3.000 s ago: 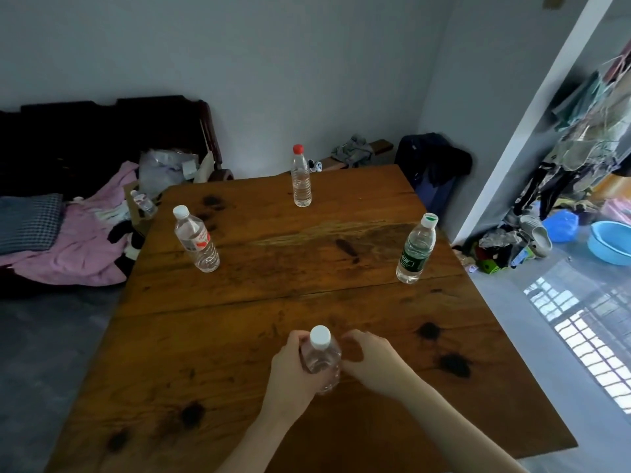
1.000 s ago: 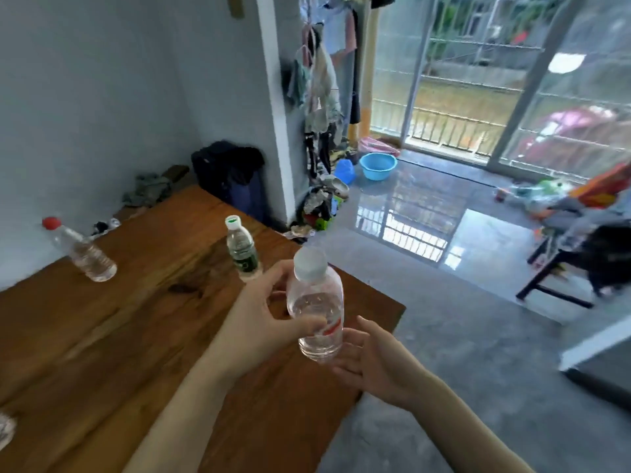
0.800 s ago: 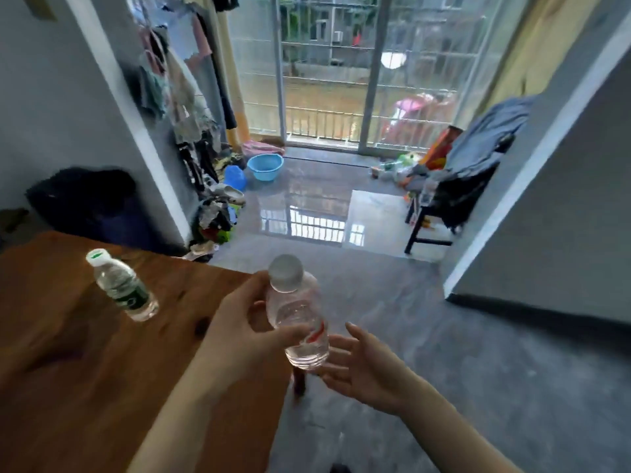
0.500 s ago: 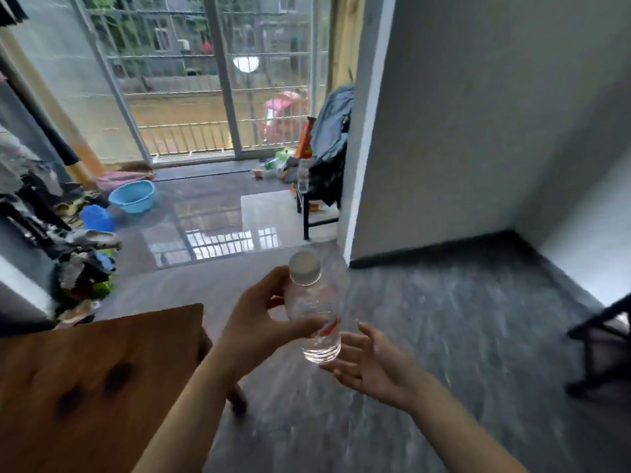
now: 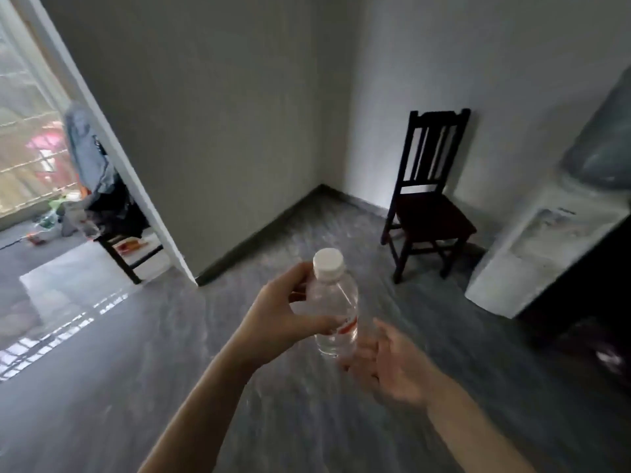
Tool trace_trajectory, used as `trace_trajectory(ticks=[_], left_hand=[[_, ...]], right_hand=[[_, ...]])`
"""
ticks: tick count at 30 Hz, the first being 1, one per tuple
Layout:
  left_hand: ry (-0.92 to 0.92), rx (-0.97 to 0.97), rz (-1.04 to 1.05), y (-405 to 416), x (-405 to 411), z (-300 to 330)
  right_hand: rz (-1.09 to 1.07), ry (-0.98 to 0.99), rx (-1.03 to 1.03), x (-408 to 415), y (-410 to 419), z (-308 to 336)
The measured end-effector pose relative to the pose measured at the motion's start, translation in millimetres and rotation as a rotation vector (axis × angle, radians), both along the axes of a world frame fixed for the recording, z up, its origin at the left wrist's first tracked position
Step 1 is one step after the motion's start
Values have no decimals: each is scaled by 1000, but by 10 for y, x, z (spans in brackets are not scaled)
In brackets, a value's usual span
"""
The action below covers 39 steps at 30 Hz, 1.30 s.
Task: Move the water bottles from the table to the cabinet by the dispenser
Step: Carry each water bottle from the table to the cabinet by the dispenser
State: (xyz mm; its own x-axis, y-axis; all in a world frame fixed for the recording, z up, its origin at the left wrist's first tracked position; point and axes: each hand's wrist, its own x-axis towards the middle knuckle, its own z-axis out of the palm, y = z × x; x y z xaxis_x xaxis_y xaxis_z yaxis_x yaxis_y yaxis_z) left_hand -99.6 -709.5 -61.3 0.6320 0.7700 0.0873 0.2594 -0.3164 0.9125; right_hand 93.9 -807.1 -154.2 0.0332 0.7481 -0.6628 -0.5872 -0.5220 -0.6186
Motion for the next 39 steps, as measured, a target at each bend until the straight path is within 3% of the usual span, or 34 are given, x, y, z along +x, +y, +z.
trace_trajectory(ticks=[9, 19, 29, 39], left_hand=[[39, -46, -446, -264, 1681, 28], [19, -13, -840, -444, 2671, 39], [47, 21, -997, -398, 3297, -162], [72, 25, -1047, -620, 4610, -233]], right_hand=[[-402, 98, 58, 1103, -964, -18], [-785, 126, 56, 1408, -1471, 41], [-938, 158, 10, 1677, -1481, -41], [-1034, 191, 44, 2861, -1709, -160]])
